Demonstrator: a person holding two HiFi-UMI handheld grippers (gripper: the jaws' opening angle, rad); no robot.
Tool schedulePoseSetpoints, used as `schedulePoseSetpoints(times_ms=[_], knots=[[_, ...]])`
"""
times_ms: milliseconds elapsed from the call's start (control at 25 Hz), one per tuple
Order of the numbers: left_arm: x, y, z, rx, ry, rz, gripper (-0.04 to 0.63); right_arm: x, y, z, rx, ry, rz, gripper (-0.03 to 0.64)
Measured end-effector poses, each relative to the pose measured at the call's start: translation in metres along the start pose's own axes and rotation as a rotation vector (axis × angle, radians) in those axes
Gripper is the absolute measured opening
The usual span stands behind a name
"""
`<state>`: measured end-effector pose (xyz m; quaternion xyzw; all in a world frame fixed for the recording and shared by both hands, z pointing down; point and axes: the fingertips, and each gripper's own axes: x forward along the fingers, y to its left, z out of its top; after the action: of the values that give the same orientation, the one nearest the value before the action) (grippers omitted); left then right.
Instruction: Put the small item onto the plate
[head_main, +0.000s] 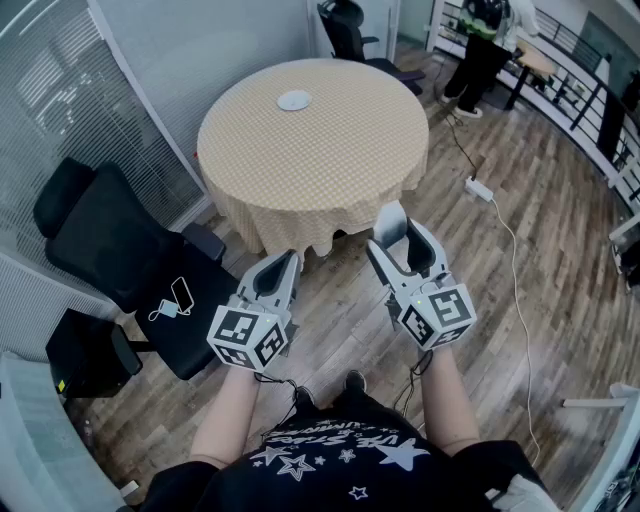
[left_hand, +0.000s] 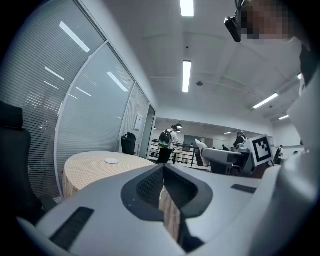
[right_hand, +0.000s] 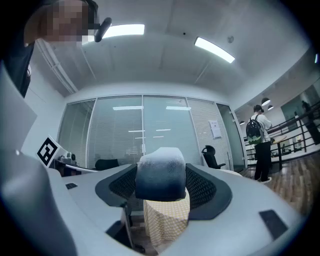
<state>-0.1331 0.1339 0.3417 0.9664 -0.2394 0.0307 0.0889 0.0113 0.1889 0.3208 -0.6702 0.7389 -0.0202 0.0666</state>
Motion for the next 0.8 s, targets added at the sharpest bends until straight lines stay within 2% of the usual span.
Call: schedulePoseSetpoints(times_ms=[120,320,600,800], knots=[[-0.018,0.000,-0.004,-0.019,0.016,-0.026,0.009,0.000,0.024,-0.003,-0.013,0.016,0.007,0.296],[-0.036,0.007,0.000,0.009,0.013,-0.044,0.009,0.012,0.061,0.000,-0.048,0.010,0.021,0.296],[-0.046,0.010,0.007,0.019,-0.008,-0.063,0.009,0.014,0.081,-0.004,-0.064,0.013,0.008,0.296],[-0.052,0.017,0.004,0.058,0.012,-0.066,0.009,0.015,0.094,-0.006,-0.086,0.029,-0.005,0.296]])
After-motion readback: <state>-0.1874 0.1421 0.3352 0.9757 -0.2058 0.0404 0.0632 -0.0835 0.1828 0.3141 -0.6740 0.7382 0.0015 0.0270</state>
